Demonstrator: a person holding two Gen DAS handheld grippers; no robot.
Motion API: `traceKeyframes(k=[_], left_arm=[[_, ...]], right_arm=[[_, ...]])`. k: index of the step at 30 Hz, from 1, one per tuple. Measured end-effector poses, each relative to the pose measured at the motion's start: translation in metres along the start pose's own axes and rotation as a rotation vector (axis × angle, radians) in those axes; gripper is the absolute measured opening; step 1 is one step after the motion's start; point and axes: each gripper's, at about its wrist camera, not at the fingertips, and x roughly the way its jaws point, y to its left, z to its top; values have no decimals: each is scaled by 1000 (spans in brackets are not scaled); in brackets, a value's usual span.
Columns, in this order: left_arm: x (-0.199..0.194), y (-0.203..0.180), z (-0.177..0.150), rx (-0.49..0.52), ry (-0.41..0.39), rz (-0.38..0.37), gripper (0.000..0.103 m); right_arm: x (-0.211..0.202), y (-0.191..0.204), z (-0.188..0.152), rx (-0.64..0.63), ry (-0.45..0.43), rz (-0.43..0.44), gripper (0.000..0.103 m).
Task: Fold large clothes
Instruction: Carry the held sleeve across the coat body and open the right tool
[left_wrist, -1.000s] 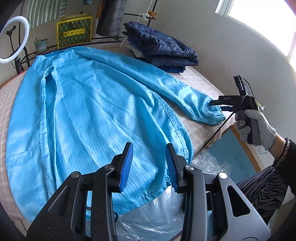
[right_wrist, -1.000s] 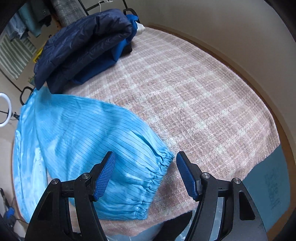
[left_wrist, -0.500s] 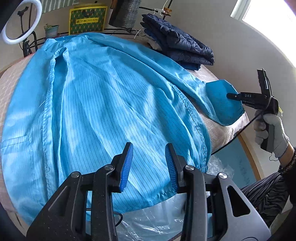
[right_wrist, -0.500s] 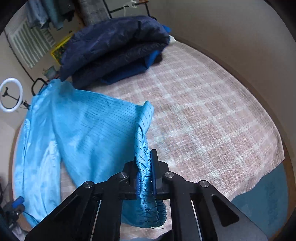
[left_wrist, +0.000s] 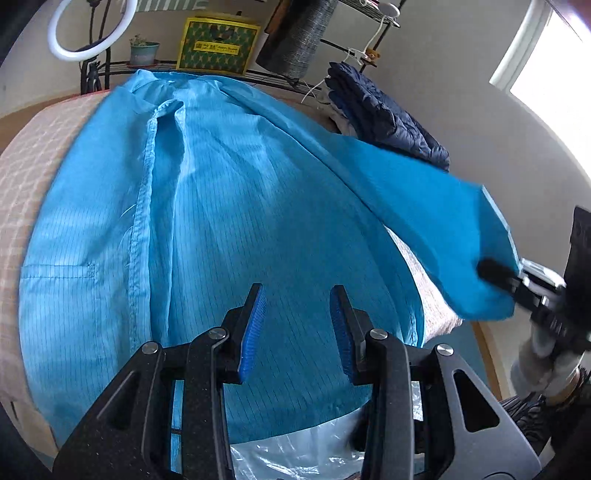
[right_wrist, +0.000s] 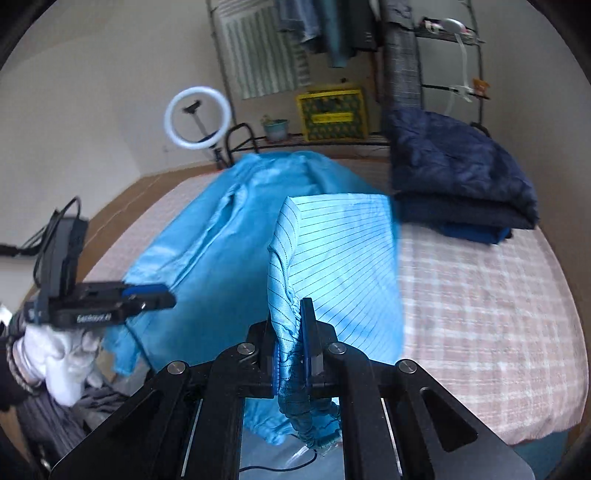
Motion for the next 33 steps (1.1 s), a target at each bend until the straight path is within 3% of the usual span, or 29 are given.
traceKeyframes(k=[4,10,16,30,31,32,33], left_arm=[[-5,14,2,-68,-6,-41,36],[1,20,-3,-90,27,-55,36],[14,22,-7,-82,58,-40,36],[66,37,-5,-153,134,9,36],[66,35,-5,-144,126,9,28],[68,33,-5,-136,135,0,6],[69,32,-5,-135,144,-10,3]], right_arm=[[30,43,-22,-143,98,91,7],[73,78,-45,-291,210,125,7],[81,101,-53,-418,236,187,7],[75,101,-79,-545,286,272,7],[75,101,-79,-548,285,262,7],[75,99,-79,-541,284,248,7],[74,97,-78,-534,282,263,7]])
